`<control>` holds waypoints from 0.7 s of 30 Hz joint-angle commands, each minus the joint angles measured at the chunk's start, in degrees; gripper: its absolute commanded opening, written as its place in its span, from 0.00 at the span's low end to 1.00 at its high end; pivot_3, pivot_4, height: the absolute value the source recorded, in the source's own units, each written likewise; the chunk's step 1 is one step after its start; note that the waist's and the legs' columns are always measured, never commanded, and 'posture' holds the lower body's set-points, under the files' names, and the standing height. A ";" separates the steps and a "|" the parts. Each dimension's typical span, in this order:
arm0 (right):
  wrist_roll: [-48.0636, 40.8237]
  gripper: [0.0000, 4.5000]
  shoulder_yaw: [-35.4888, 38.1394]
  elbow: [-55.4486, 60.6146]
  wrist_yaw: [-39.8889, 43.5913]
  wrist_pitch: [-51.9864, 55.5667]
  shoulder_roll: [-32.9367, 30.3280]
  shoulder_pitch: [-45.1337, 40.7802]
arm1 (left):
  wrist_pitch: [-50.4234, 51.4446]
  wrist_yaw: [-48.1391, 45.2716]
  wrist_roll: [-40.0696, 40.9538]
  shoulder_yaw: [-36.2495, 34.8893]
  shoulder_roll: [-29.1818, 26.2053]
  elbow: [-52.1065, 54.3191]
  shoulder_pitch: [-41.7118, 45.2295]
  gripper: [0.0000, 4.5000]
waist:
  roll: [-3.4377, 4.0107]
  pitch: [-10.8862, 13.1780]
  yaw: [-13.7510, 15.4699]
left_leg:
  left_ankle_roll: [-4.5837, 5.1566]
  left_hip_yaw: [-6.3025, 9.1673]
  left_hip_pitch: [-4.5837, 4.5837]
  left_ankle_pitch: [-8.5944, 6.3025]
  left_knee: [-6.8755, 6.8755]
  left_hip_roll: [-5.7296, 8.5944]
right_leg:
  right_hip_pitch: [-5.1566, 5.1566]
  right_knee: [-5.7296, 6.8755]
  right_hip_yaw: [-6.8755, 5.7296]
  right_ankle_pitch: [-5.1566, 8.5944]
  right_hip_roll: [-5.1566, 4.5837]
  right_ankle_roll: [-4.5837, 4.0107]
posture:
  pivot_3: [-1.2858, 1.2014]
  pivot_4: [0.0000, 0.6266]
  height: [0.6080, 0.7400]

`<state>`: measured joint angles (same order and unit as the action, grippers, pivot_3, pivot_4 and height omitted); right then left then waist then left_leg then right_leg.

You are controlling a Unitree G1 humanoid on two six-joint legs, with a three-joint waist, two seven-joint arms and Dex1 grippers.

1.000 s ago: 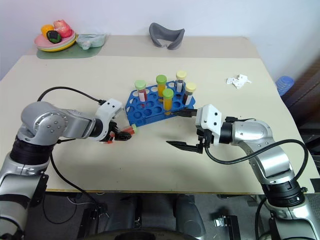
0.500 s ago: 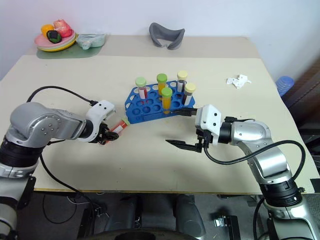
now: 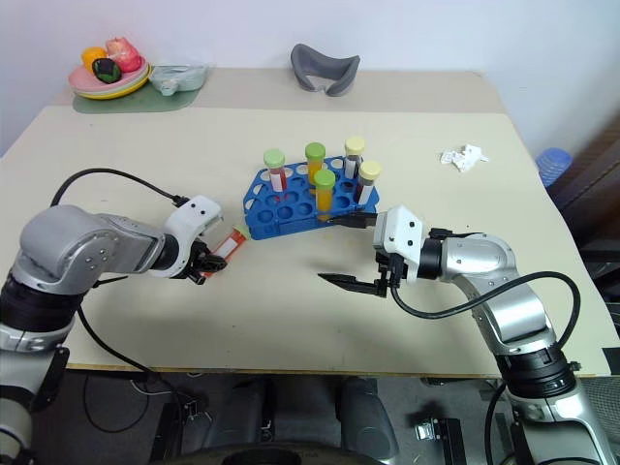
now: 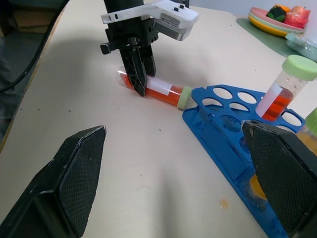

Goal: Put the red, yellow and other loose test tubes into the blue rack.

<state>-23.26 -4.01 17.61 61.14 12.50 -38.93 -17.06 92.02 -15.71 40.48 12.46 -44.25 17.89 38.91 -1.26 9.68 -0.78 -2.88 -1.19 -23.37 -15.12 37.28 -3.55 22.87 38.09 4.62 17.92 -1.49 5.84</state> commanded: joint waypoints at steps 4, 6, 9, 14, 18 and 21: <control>-0.28 1.00 0.45 0.09 0.46 -1.30 0.32 -0.36 | -1.46 -0.85 -2.55 -5.02 2.30 2.33 -3.12 0.29 | 0.01 -0.01 0.01 | 0.00 0.00 0.00 0.00 0.00 0.00 | 0.00 0.00 0.00 0.00 0.00 0.00 | 0.52 0.24 1.00; -0.34 1.00 0.55 -0.07 0.53 -1.45 0.27 -0.13 | -2.38 -1.08 -2.79 -8.03 3.55 3.32 -4.35 0.29 | 0.02 -0.01 0.02 | 0.00 0.00 0.00 0.00 0.01 0.00 | 0.00 0.01 0.00 0.00 -0.01 0.00 | 0.52 0.24 1.00; -0.44 1.00 0.63 -0.25 0.64 -1.52 0.27 -0.03 | -3.05 -1.30 -3.58 -9.83 4.18 4.50 -5.34 0.29 | 0.02 -0.01 0.09 | 0.00 0.00 -0.01 0.00 0.03 0.00 | 0.00 0.01 0.00 0.00 -0.02 0.00 | 0.52 0.24 1.00; -1.35 1.00 0.25 0.64 -0.04 0.43 0.96 -0.75 | -15.76 -2.33 -4.23 -18.59 10.28 7.87 -7.81 0.29 | 0.00 0.00 0.10 | 0.00 -0.01 -0.03 0.00 0.05 0.00 | 0.01 0.01 -0.01 0.00 -0.04 0.00 | 0.52 0.24 1.00; -2.10 1.00 0.72 1.67 -1.05 2.28 1.41 -1.07 | -28.33 -1.90 -5.68 -23.12 15.28 11.27 -11.38 0.29 | 0.00 0.00 0.13 | -0.02 -0.01 -0.05 0.01 0.07 -0.01 | 0.00 0.01 -0.02 -0.01 -0.07 0.00 | 0.52 0.24 1.00; -2.30 1.00 1.06 2.21 -1.94 3.35 1.81 -1.25 | -31.79 -3.13 -5.58 -23.28 15.76 11.83 -13.45 0.29 | 0.01 -0.01 -0.11 | -0.01 -0.01 -0.01 0.00 0.06 -0.02 | -0.01 0.02 -0.01 -0.01 -0.04 0.00 | 0.52 0.24 1.00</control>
<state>-24.09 -4.02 17.67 59.79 15.68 -37.29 -17.40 62.61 -18.27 35.08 -9.29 -28.51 27.98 25.99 -1.25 9.67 -0.89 -2.88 -1.20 -23.37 -15.12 37.33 -3.58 22.86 38.12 4.62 17.91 -1.51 5.83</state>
